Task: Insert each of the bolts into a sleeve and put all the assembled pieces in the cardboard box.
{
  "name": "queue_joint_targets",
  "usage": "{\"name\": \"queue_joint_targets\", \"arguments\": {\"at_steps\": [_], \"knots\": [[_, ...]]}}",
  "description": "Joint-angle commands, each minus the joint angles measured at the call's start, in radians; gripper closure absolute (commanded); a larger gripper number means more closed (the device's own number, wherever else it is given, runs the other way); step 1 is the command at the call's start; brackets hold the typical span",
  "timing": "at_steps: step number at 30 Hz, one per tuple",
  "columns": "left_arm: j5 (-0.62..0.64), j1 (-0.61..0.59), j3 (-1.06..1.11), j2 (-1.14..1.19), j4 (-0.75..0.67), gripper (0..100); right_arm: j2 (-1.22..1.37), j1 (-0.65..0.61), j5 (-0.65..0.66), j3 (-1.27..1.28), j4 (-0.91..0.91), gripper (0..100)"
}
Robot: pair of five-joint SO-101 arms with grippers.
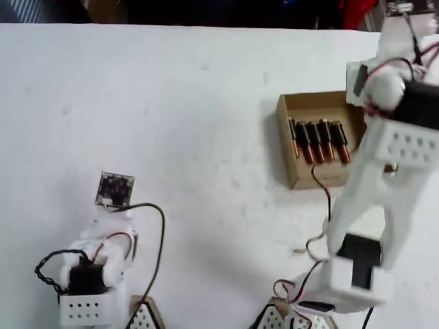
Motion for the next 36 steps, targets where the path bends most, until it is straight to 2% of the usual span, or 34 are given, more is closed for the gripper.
{"name": "queue_joint_targets", "arguments": {"at_steps": [1, 5, 10, 15, 20, 28, 36], "knots": [[0.008, -0.01, -0.003, -0.01, 0.009, 98, -0.147, -0.058, -0.008, -0.032, 0.065, 98.1], [0.075, -0.01, -0.003, -0.01, 0.003, 98, -0.275, -0.122, -0.011, 0.046, 0.067, 98.1], [0.075, -0.004, -0.003, -0.01, 0.008, 98, -0.476, -0.219, -0.084, 0.275, 0.059, 98.1], [0.086, -0.002, -0.003, -0.01, 0.008, 98, -0.687, -0.283, -0.094, 0.514, 0.021, 98.1], [0.167, -0.01, -0.003, -0.01, 0.006, 98, -0.926, -0.291, -0.095, 0.787, -0.059, 98.1], [0.176, -0.002, -0.003, -0.01, 0.006, 97, -1.322, -0.283, -0.094, 1.252, -0.257, 98.1], [0.176, -0.002, -0.003, -0.01, 0.006, 97, -1.59, -0.283, -0.092, 1.576, -0.346, 98.1]]}}
